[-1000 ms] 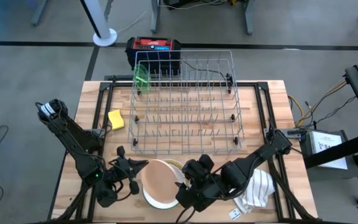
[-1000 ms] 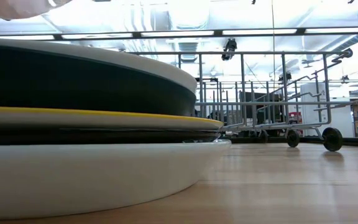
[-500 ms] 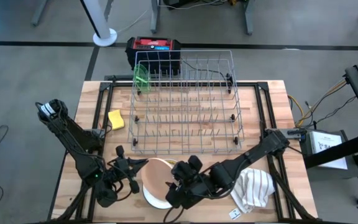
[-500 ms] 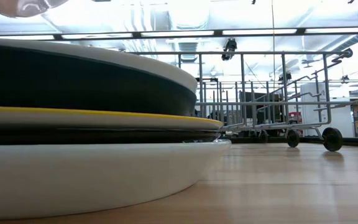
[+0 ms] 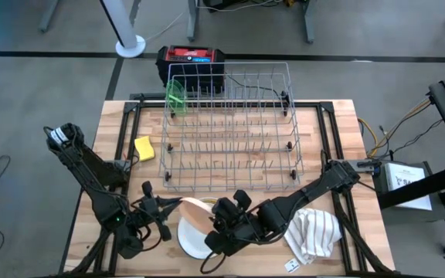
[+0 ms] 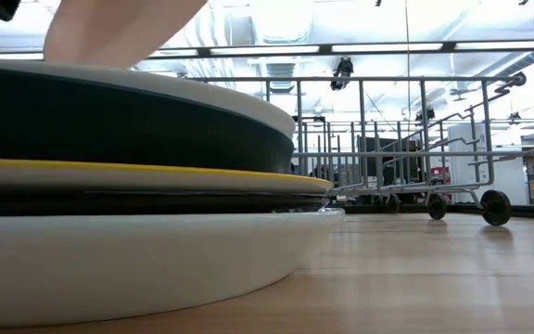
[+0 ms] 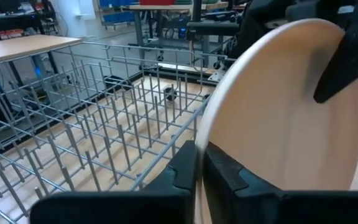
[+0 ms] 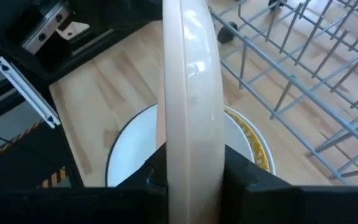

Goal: Sort dishes
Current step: Put the light pink plate into the dish rack

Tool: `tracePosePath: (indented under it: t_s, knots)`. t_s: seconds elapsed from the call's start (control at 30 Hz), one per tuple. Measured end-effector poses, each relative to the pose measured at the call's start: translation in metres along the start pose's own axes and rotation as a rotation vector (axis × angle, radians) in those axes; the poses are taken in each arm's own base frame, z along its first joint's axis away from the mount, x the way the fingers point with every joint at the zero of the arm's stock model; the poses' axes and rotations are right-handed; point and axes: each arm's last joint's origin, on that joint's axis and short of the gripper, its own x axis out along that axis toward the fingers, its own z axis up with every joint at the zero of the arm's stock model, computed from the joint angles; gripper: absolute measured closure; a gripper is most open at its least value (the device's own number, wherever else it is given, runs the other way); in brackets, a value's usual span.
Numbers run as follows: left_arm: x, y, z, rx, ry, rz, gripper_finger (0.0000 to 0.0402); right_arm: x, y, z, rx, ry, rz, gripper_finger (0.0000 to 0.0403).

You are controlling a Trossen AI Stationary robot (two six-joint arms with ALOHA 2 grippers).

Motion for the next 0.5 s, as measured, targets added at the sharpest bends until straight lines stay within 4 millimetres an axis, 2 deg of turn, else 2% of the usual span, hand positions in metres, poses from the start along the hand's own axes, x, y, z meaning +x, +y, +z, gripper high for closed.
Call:
tracePosePath:
  t_s: [0.1,0.23,0.5]
  knots:
    - [0.0003,-0.001,0.0007,-0.019,0.003,-0.006,0.0368,-0.0001,0.0007,-0.0001,-0.002,-0.002,0.005,0.0347]
    - [0.0001,-0.0012,0.0002,-0.01,0.021,-0.021,0.0316,0.0014,-0.0025,-0.0024,-0.013,0.016,-0.025,0.0366]
    - [-0.001,0.0013,0.004,0.007,0.023,-0.027,0.0227,-0.0008,-0.005,-0.0046,0.003,0.036,-0.049,0.0366]
